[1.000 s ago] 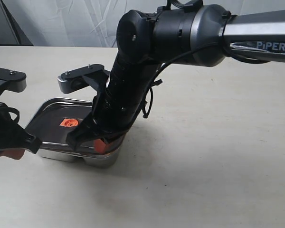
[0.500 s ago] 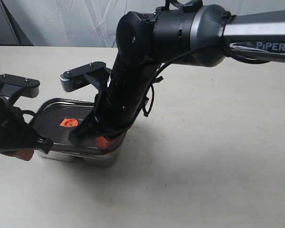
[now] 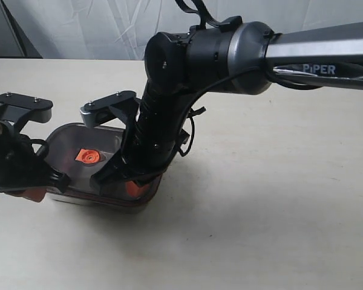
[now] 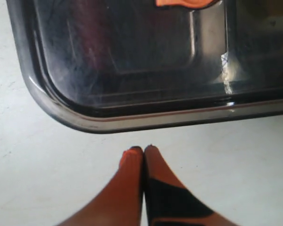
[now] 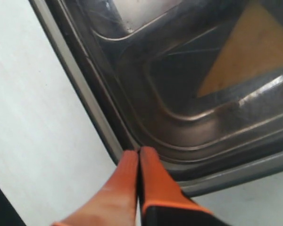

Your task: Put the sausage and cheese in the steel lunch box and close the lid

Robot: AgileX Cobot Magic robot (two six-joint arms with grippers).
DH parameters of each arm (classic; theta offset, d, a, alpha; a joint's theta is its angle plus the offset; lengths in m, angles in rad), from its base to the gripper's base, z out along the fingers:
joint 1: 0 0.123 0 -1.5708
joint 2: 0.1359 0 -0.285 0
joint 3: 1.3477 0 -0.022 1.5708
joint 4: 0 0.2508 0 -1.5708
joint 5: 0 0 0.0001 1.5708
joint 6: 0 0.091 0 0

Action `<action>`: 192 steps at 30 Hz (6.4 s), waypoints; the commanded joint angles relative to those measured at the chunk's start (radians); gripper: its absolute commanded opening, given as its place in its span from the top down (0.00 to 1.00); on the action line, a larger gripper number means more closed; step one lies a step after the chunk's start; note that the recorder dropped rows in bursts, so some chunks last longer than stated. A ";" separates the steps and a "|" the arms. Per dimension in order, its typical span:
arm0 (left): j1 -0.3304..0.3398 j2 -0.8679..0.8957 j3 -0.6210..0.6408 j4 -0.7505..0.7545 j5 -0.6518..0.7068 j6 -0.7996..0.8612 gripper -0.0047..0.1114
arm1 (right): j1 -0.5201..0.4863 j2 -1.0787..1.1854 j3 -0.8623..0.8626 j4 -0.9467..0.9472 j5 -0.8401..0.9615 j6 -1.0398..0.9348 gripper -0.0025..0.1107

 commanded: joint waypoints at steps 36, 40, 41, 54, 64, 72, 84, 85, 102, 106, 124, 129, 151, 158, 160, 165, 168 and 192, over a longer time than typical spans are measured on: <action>0.001 0.118 -0.005 -0.155 -0.091 0.122 0.96 | 0.000 -0.005 0.000 -0.008 -0.016 0.002 0.99; 0.001 0.118 -0.005 -0.155 -0.093 0.122 0.96 | 0.000 -0.018 0.000 -0.035 -0.016 0.022 0.99; 0.001 0.118 -0.005 -0.155 -0.093 0.122 0.96 | 0.000 -0.029 0.000 -0.080 -0.016 0.067 0.99; 0.001 0.118 -0.005 -0.155 -0.095 0.122 0.96 | -0.039 -0.063 0.000 -0.360 0.147 0.291 0.99; 0.001 0.118 -0.005 -0.155 -0.099 0.124 0.96 | -0.037 -0.038 0.035 -0.210 0.151 0.208 0.99; 0.001 0.118 -0.005 -0.155 -0.102 0.124 0.96 | -0.037 -0.038 0.095 -0.157 0.111 0.196 0.99; 0.001 0.118 -0.005 -0.155 -0.104 0.124 0.96 | 0.001 -0.038 0.097 -0.095 0.023 0.179 0.99; 0.001 0.118 -0.005 -0.155 -0.104 0.124 0.96 | 0.001 -0.038 0.097 -0.096 0.021 0.179 0.99; 0.001 0.118 -0.005 -0.153 -0.104 0.126 0.96 | 0.001 0.018 0.097 -0.116 0.050 0.179 0.99; 0.001 0.118 -0.005 -0.151 -0.094 0.126 0.96 | 0.001 0.016 0.097 -0.111 -0.005 0.179 0.99; 0.001 0.118 -0.005 -0.151 -0.090 0.126 0.96 | 0.001 -0.020 0.097 -0.110 -0.045 0.181 0.99; 0.001 0.118 -0.005 -0.148 -0.088 0.126 0.96 | 0.001 -0.020 0.097 -0.112 -0.052 0.183 0.99; 0.001 0.105 -0.005 -0.146 -0.052 0.126 0.96 | 0.001 -0.020 0.095 -0.108 -0.087 0.187 0.99; 0.001 0.079 -0.005 -0.143 -0.049 0.126 0.96 | 0.001 -0.022 0.095 -0.114 -0.094 0.187 0.99; 0.001 0.079 -0.005 -0.138 -0.048 0.126 0.96 | 0.001 -0.028 0.095 -0.118 -0.095 0.189 0.99; 0.001 0.079 -0.005 -0.133 -0.034 0.126 0.96 | 0.001 -0.035 0.095 -0.118 -0.114 0.194 0.99; 0.001 0.079 -0.005 -0.127 -0.029 0.122 0.96 | 0.001 -0.035 0.095 -0.118 -0.116 0.199 0.99; 0.001 0.079 -0.005 0.017 -0.025 -0.009 0.96 | 0.001 -0.035 0.095 -0.120 -0.129 0.205 0.99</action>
